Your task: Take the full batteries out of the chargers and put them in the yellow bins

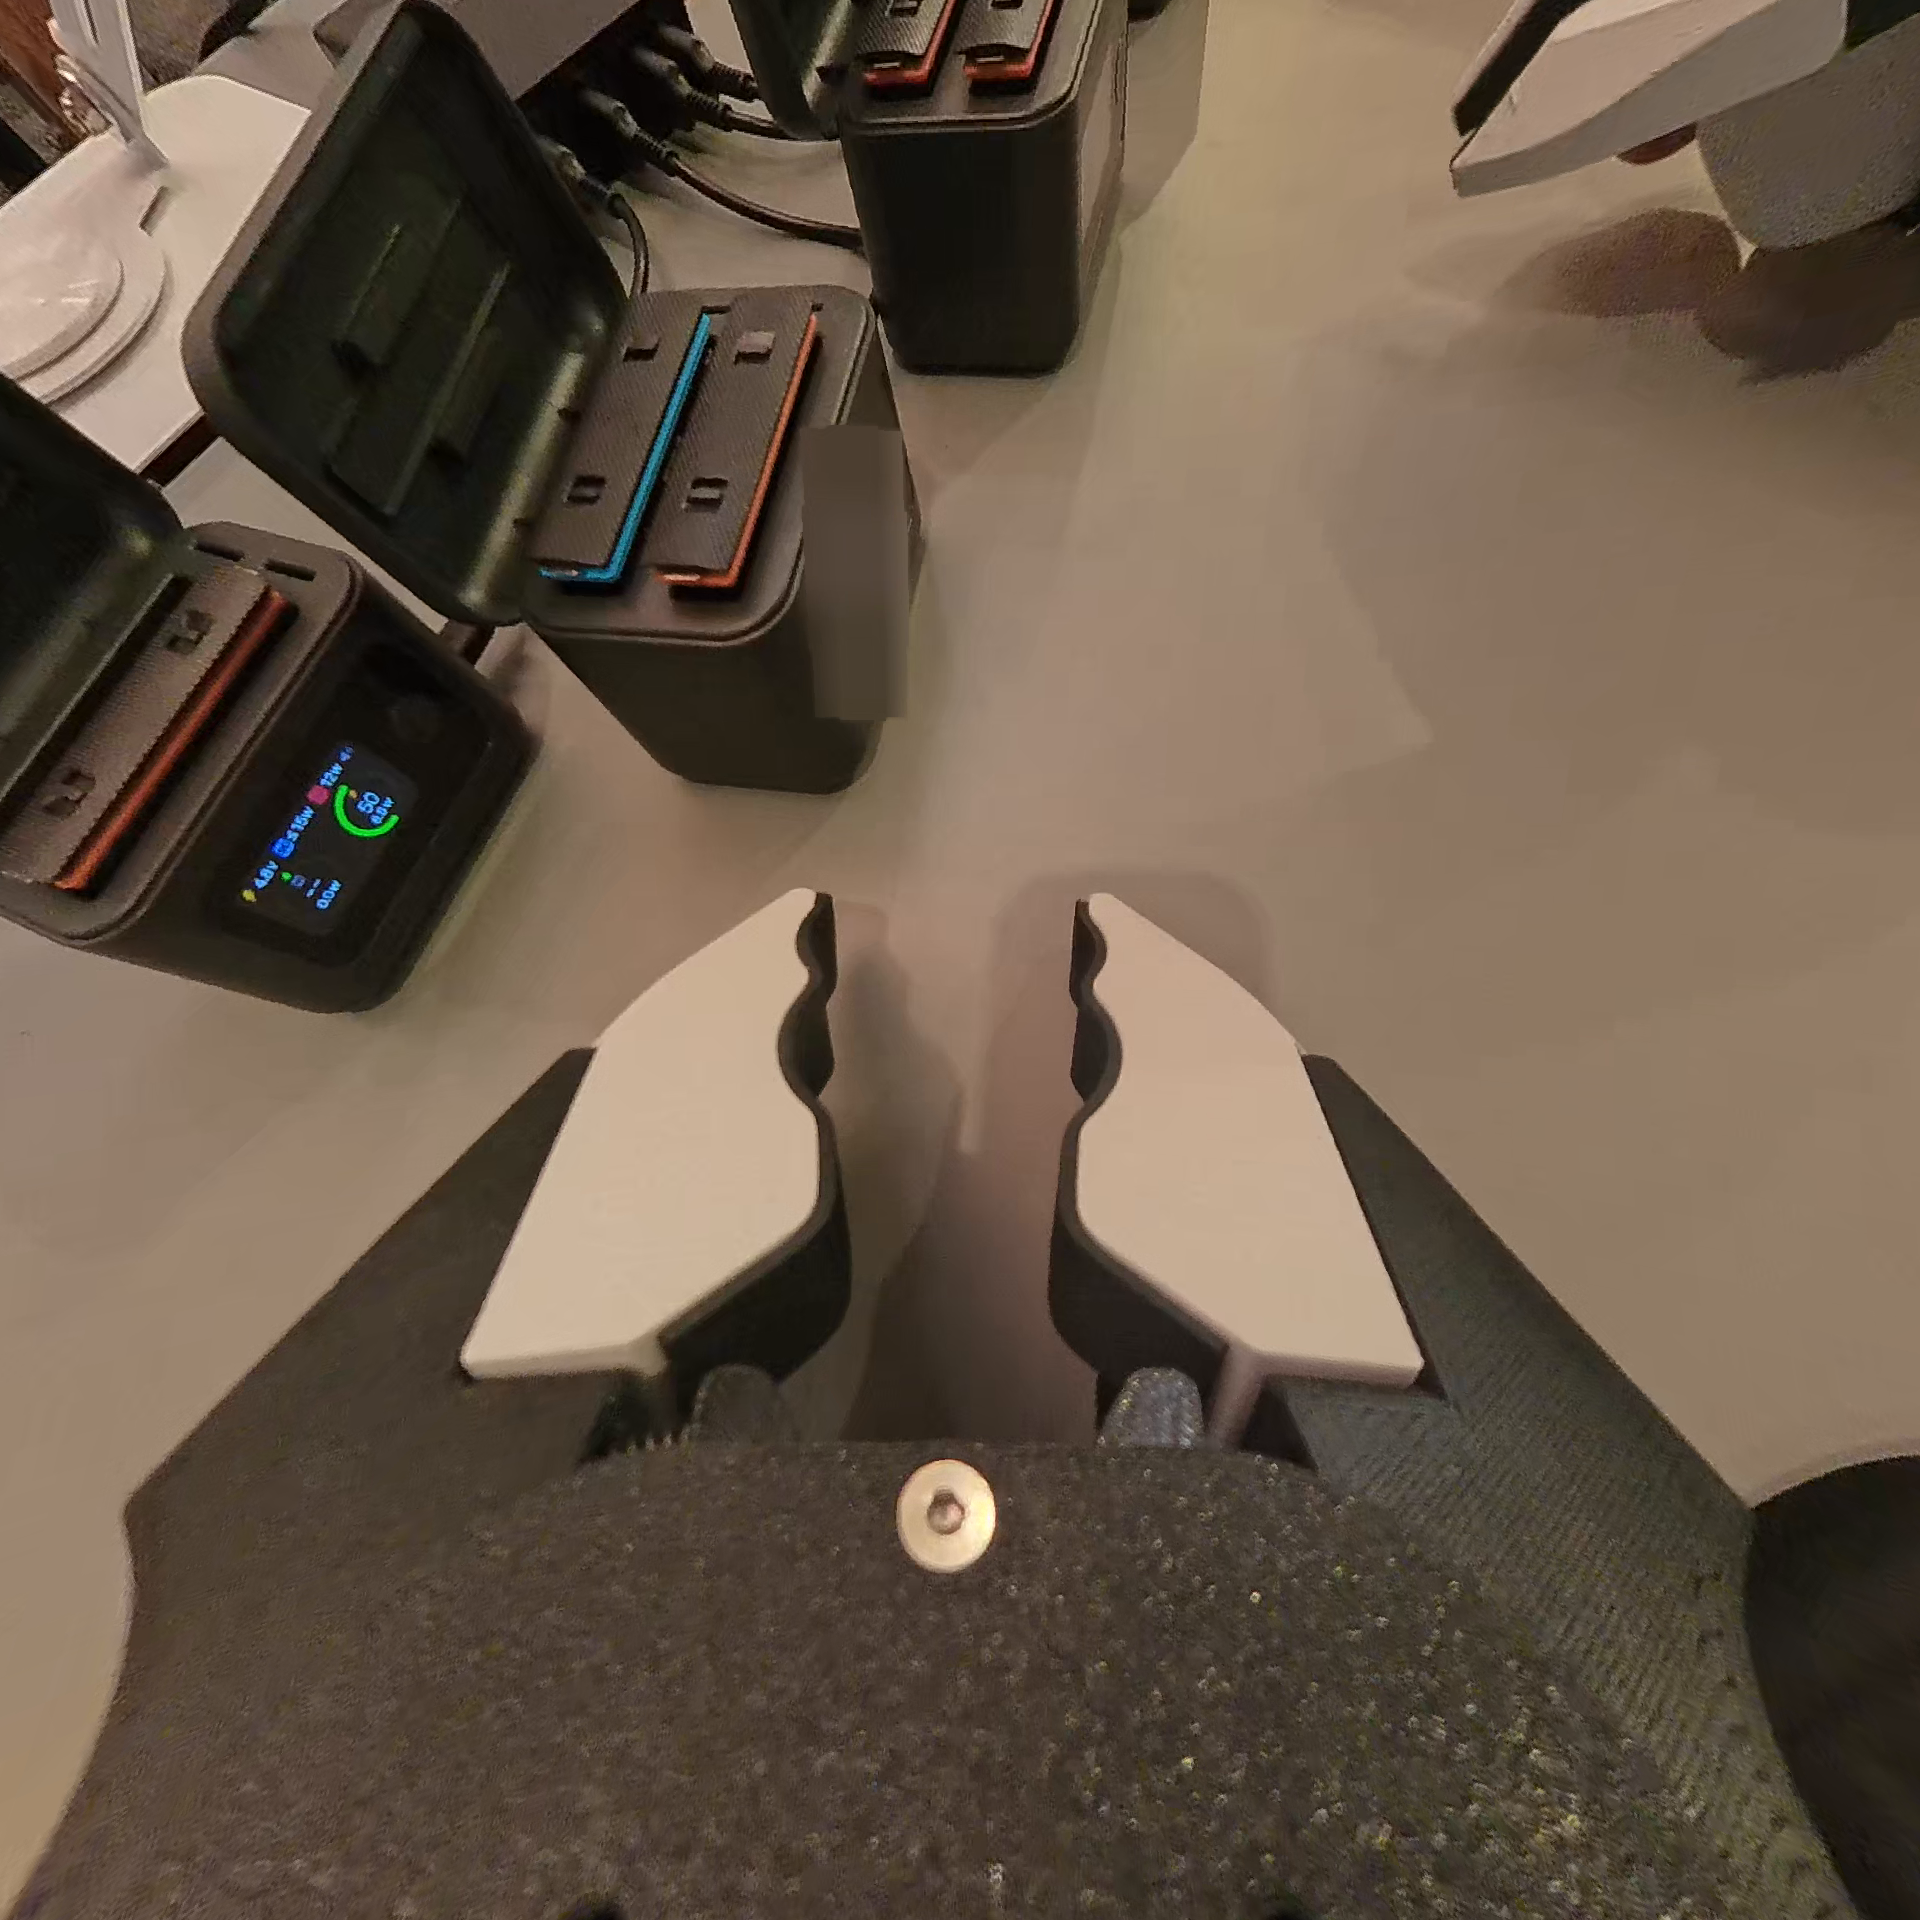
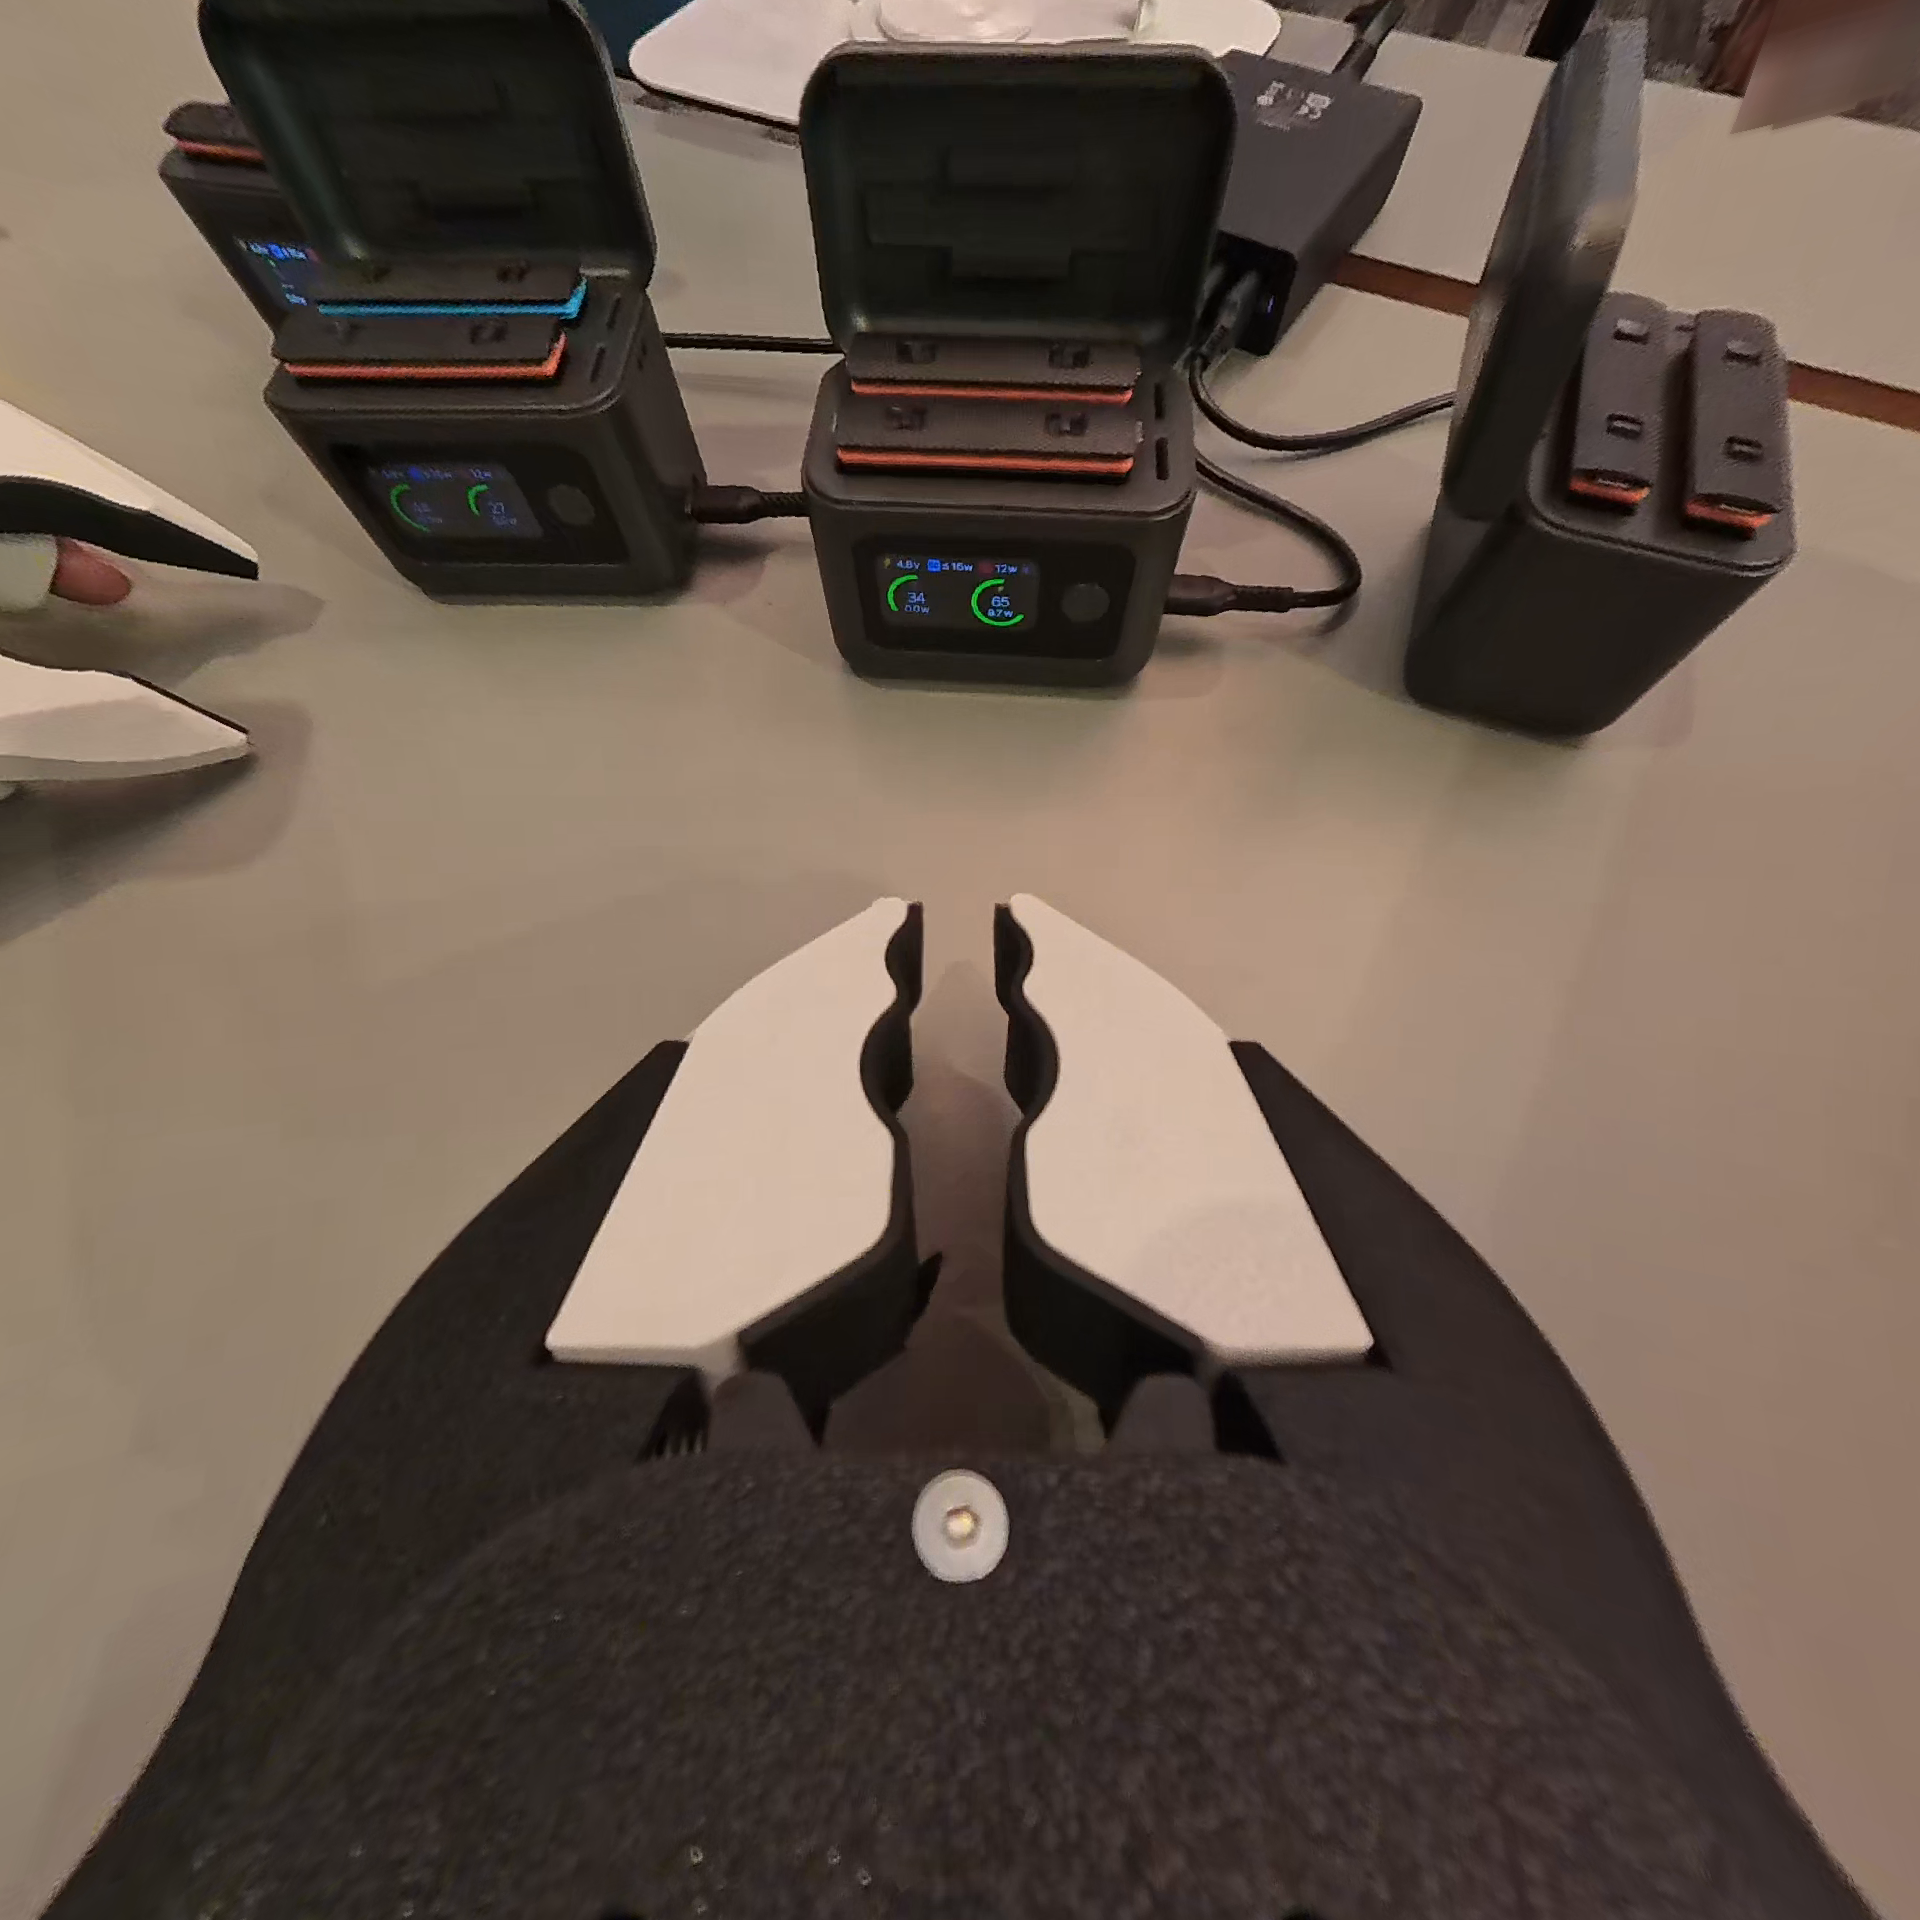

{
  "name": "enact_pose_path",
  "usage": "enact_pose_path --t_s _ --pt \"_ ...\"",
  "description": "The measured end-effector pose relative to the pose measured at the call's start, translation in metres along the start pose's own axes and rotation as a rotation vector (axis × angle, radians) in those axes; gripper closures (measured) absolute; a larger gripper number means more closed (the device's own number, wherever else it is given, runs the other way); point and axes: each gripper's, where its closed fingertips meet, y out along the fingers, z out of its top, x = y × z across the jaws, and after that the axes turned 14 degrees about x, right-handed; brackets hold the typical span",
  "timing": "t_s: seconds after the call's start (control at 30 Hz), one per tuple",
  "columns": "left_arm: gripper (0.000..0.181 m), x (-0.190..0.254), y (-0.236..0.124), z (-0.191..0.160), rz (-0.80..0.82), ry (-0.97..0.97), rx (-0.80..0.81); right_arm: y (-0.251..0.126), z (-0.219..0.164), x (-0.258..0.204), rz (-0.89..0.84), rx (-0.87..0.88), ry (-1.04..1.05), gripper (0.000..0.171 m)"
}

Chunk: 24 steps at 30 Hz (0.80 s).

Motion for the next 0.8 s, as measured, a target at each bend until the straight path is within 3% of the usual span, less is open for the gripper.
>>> enact_pose_path --t_s 0.8 --pt "0.138 0.0005 -0.0004 0.0 -0.004 -0.005 -0.002 0.0002 -0.0027 0.0015 -0.012 -0.01 -0.03 0.167"
